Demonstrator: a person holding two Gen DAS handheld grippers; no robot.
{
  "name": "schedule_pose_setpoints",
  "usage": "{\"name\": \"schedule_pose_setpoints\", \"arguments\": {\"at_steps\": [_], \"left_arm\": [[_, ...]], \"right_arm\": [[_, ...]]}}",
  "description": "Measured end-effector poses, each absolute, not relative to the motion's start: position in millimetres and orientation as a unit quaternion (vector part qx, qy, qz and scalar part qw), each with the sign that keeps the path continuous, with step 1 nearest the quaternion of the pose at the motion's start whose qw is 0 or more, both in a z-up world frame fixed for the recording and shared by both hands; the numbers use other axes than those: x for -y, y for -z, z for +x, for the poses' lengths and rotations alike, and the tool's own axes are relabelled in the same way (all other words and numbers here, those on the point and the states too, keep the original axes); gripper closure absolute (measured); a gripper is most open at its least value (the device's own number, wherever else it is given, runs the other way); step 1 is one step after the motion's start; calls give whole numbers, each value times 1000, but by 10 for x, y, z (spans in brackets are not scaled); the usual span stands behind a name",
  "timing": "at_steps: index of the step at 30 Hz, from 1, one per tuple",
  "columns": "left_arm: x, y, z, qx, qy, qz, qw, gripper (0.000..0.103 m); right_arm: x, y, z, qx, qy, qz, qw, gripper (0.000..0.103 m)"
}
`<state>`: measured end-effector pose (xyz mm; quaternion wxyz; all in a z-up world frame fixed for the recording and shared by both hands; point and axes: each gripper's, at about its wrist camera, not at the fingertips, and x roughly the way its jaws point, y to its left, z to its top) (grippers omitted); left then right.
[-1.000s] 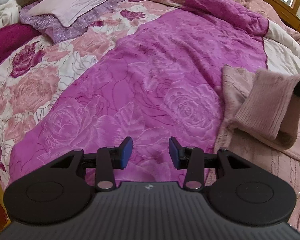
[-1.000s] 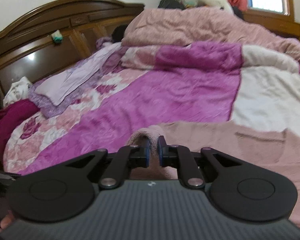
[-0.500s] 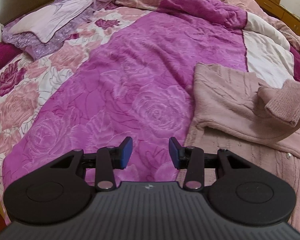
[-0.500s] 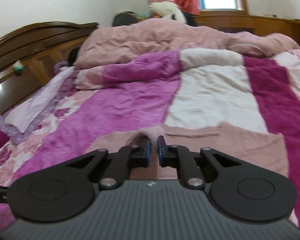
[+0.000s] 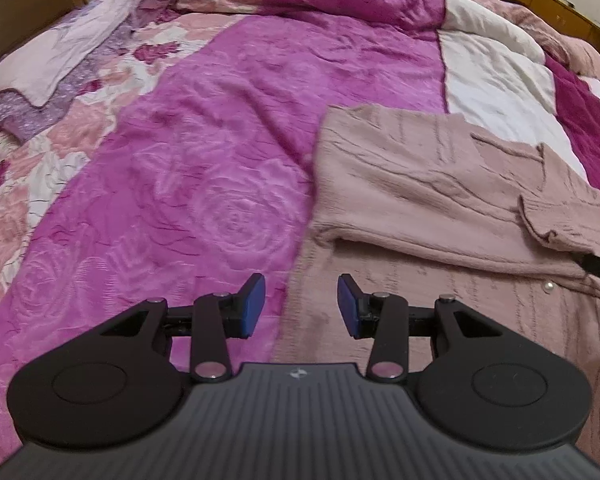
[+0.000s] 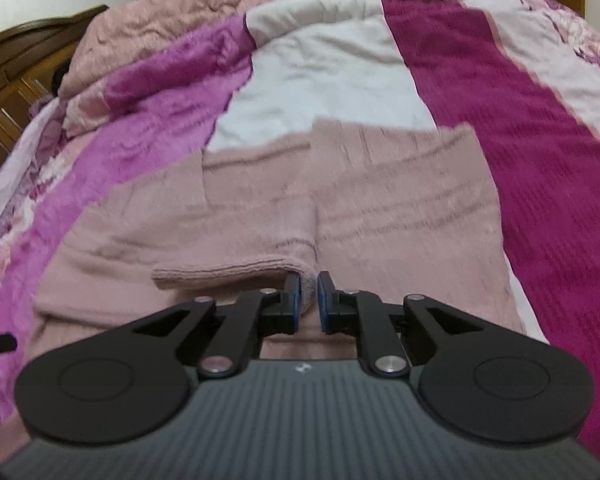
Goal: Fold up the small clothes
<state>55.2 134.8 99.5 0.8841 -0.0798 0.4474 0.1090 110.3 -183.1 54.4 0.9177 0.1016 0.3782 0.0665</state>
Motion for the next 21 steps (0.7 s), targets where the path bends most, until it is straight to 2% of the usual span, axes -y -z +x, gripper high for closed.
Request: {"name": "schedule_pose_setpoints", "arguments": {"at_steps": [1,3,11,16,21], "left_arm": [[-1306,-986,570,-449,-106,-78,884,55],[-1242,-970,599,-451,-99,-73,884,55],[-1108,-911,699,-455,-82,-68,884,55],[-1118,-906,771,-455,-81,-71,884,55],[-1154,-949,880,-450,-81,-66,887,55]], "right_arm": [[1844,-531,1080,-377,-63,97,919,67],[1861,-543,1039,-372,-47,78,924,48],[1946,-767,918,-356,-46,59,931,47],[1564,-924,927,-332,-117,-1,936,48],[1078,-774,1121,-343,-177,-68,920,49]]}}
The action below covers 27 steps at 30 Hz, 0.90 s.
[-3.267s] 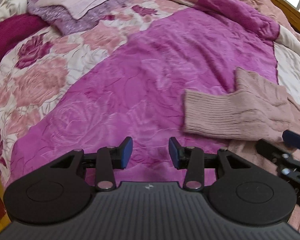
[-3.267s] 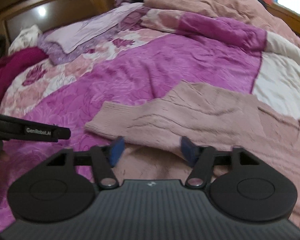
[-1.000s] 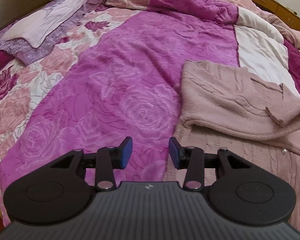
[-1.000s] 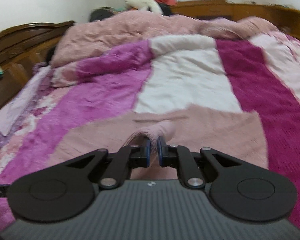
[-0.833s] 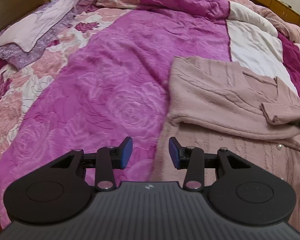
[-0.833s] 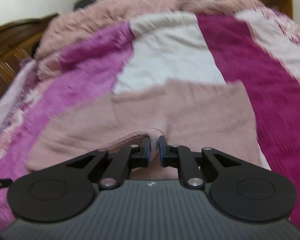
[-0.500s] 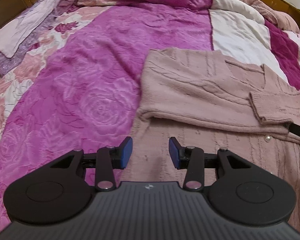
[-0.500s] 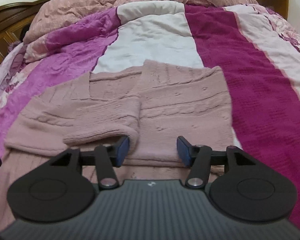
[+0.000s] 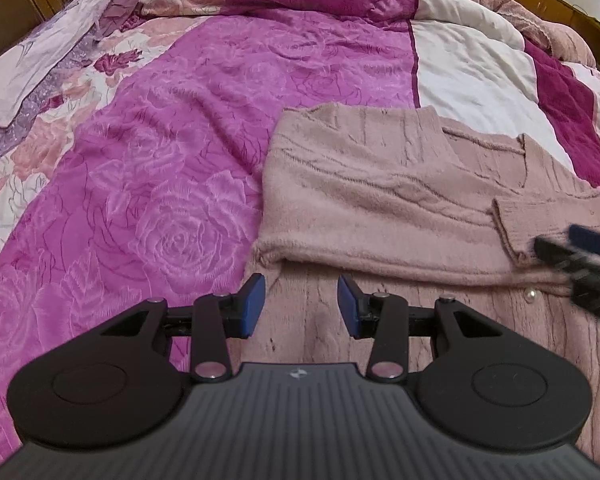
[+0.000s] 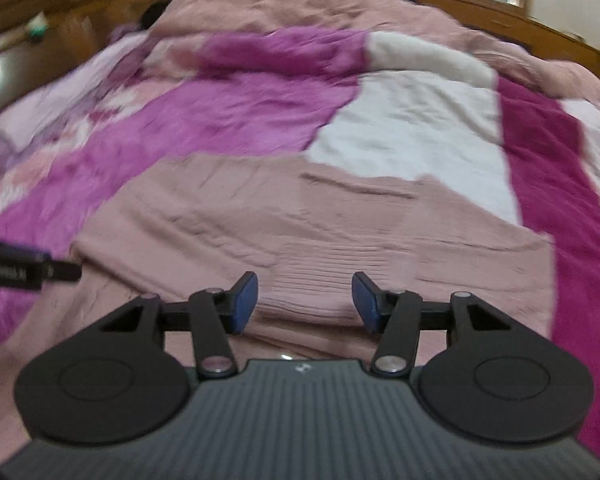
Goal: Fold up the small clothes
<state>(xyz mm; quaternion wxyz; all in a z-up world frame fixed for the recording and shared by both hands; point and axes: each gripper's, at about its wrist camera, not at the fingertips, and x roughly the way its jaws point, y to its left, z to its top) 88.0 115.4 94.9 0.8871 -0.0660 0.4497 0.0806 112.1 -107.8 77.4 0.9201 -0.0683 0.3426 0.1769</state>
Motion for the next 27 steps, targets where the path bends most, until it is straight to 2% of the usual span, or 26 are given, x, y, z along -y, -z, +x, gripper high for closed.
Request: {"name": "schedule_pose_setpoints", "arguments": {"at_steps": [5,6,8,9,18,19,25,27], "left_arm": [[-1192,-1039,1021,-438,-72,-63,894,55],[-1205,-1049,1066,-436,-71,-63,895,55],[-1223,-1055,1144,-433,-71,-64,896,55],[-1230,-1054,1193,-433,-72,-65,896,55],[-1166,-971,1566,-420,-73,-52,903,55],[-1161,-959,1607,-419,-74,-49,904,55],[-1168,-854,1828,-421,-81,-49,902,55],[-1179,-815,1892,-424,-86,-52,900,55]], "right_arm": [[879,-538,1292,-367,-160,-97,911,51],[903,-537,1292,-365,-154,-90,914,63],[970,-567,1311,-367,-151,-74,915,77],[1018,-595,1307,-365,-152,-64,916,80],[1825,-936,1202,-314,-62,-30,947,83],[1959,-926,1197,-316,-45,-26,947,87],[2633,-664,1204,-380,2,32,925,85],[2740,-628,1152,-377,14,46,925,84]]}}
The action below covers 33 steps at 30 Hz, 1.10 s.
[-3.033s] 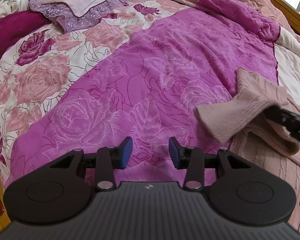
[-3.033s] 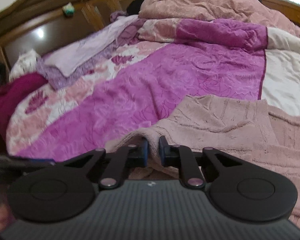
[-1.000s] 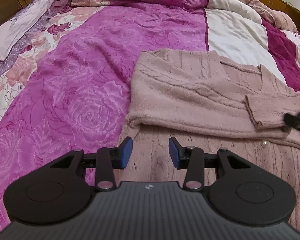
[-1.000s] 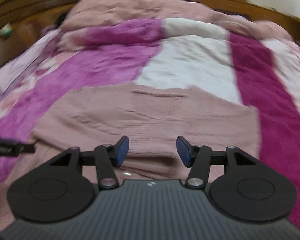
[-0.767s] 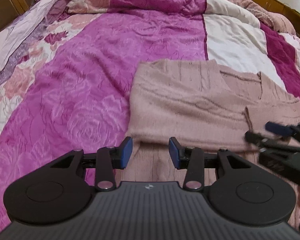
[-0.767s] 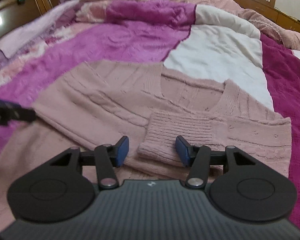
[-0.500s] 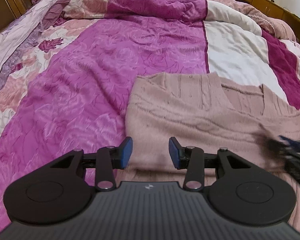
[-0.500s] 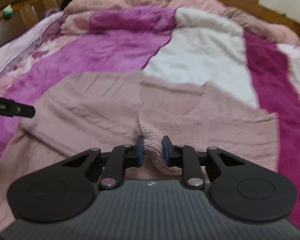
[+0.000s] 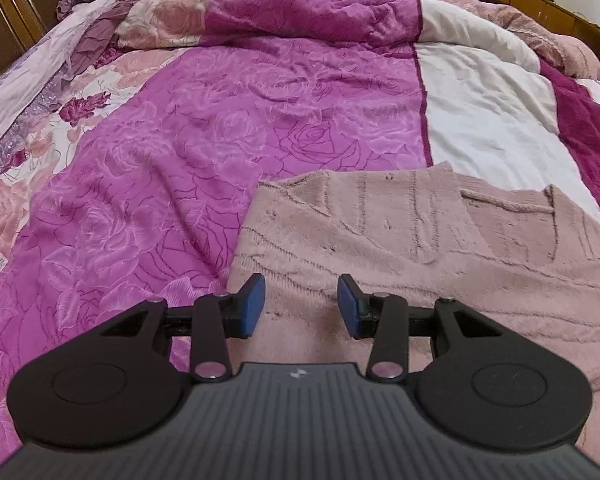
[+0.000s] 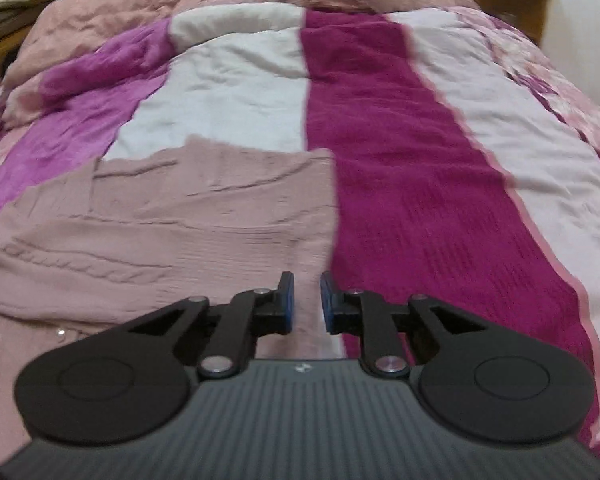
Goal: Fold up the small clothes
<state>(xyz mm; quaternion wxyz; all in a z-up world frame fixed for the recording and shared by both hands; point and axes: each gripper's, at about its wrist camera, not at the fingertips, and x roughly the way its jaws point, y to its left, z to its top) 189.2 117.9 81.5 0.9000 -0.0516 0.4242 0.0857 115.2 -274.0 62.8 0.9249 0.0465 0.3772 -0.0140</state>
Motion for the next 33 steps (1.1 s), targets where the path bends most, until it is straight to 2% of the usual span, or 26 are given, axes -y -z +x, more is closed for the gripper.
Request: {"name": "schedule_pose_setpoints", "arguments": {"at_steps": [2,3,4,7,18,20,21,26,30,33], "left_arm": [[-1204,-793,1929,-423,-86,-58,900,55],[-1218,-787,1950,-421,-88,-63,901,55],[-1230,-785,1965,-420,-88,-67,901,55],[-1276,-791,2024,-414,-94,-81,902,55],[-1335,-646,2349,-409,-79,-106,903,55],[-1349,-562,2386,-409,-85,-112,902,55],[-1352,-532,2389,-403,-89,-115,903,55],[-1334,-452,2302,-351,-121,-124,920,55],[-1331,-396,2249,-312,-159,-143,926,55],[-1310,-372,2268,-302,-171,-151,926,55]], "right_arm": [[2788,-645,1133,-365,9,57,929,68],[2799,-663,1136,-357,6,66,932,53],[2806,-678,1143,-346,0,73,935,44],[2736,-718,1247,-330,-24,59,942,46],[2507,-395,1592,-377,-49,56,923,48],[2510,-380,1573,-374,-46,65,924,63],[2510,-383,1570,-374,-47,71,924,85],[2435,-599,1462,-339,-61,59,937,90],[2451,-986,1293,-255,-52,51,964,90],[2523,-1015,1383,-258,-32,47,965,90]]}}
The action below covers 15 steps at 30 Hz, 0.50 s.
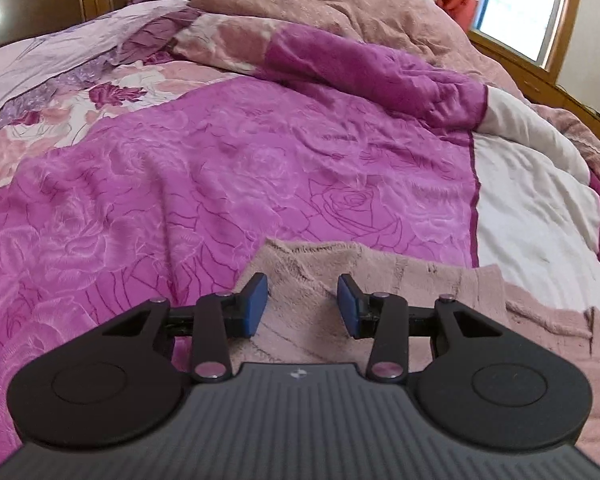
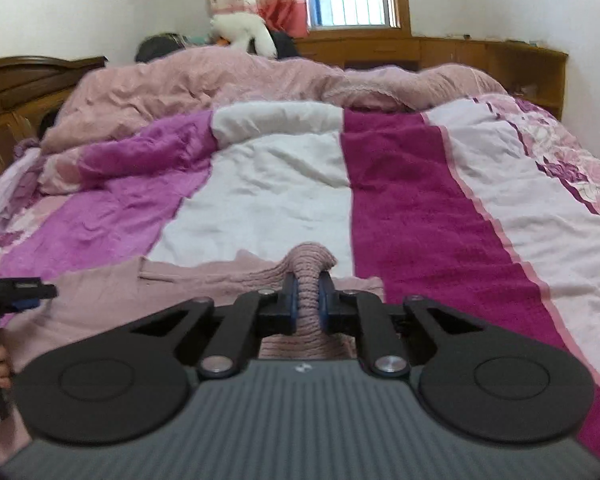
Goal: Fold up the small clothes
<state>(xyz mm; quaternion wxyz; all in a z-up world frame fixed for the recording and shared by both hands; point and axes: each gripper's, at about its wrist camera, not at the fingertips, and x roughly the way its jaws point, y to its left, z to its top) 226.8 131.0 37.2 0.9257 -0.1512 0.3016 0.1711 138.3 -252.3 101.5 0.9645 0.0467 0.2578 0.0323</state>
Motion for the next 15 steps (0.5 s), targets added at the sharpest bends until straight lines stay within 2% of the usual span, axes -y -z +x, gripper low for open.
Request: {"name": "schedule_pose_setpoints", "arguments": {"at_steps": [6,8,11,13,15], "left_arm": [[-1174,-289,2322,-300,-177,-86,933,55],[-1156,-276,2334,-302,-172,-72,935,55],[-1183,-300,2338,-309,-161,-64,935,55],[-1212,-372,2295,-317,-149,-65,934,55],[-1230,-460,2220,-328,-136,-64,933,55]], "right_arm": [[2629,-421,1703,-356,-4,63,932,89],[2655,-299,1697,-353,-2,74,933,88],[2675,-343,1687,-352,5,87,932,84],[2687,-456,1652,-352,10,94,931,76],[2701,-579,1561,-340,12,94,936,76]]}}
